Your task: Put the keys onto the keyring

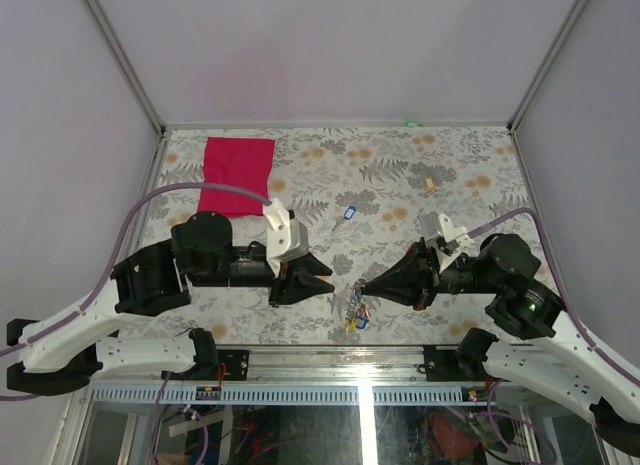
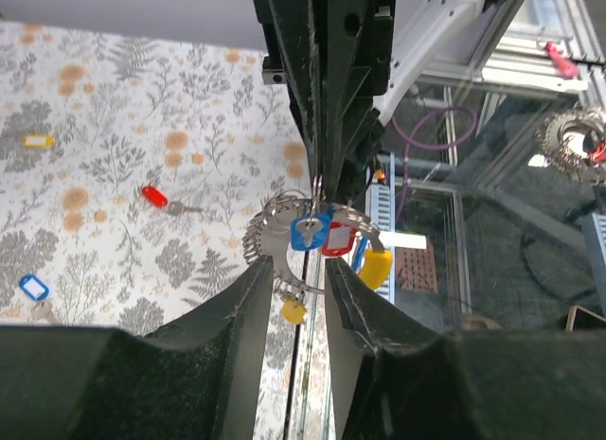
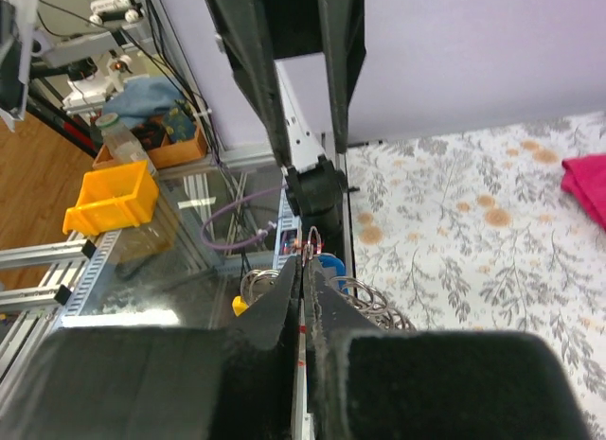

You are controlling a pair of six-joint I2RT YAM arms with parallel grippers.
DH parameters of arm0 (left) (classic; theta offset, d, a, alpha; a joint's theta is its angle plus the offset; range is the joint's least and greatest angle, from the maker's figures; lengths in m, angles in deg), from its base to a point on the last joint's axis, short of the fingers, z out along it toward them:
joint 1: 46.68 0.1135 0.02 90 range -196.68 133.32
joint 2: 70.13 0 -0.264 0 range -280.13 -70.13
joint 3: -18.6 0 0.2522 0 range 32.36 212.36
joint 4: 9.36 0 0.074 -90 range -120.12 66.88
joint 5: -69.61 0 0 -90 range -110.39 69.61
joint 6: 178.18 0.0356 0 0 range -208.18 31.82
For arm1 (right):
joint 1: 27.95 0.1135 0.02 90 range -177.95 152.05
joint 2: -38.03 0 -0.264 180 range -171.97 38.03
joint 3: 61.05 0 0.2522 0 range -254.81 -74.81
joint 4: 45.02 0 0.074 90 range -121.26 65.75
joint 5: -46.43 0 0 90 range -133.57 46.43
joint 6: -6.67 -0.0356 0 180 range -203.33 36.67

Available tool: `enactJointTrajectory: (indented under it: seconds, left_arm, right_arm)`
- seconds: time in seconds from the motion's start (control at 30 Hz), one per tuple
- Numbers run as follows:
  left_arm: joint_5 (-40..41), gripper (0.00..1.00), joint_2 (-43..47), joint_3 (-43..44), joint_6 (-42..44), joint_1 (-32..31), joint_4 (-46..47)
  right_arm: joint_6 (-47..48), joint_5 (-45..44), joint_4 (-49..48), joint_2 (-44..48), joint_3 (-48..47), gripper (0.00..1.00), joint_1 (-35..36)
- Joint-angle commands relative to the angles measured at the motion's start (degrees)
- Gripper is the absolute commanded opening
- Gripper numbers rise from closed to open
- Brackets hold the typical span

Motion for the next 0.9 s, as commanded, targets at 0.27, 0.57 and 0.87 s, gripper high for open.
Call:
enactJointTrajectory:
  seconds: [0.27,0.57,0.87]
  left_arm:
    - [-4.7,0.34,4.9,-10.9,-4.9,-0.4,25.0]
    - [-7.6,0.25,2.6,-10.2,-4.4,-0.3,25.2]
    - [-8.9,0.23,0.8,-10.0,-4.4,-0.3,24.5]
  right_arm:
    - [-3.3,3.0,-10.2,1.7,-2.1,0.0,0.0]
    - [-3.7,3.0,-10.8,1.4,-2.3,0.0,0.0]
    - [-3.7,2.9,-10.7,1.5,-2.4,0.0,0.0]
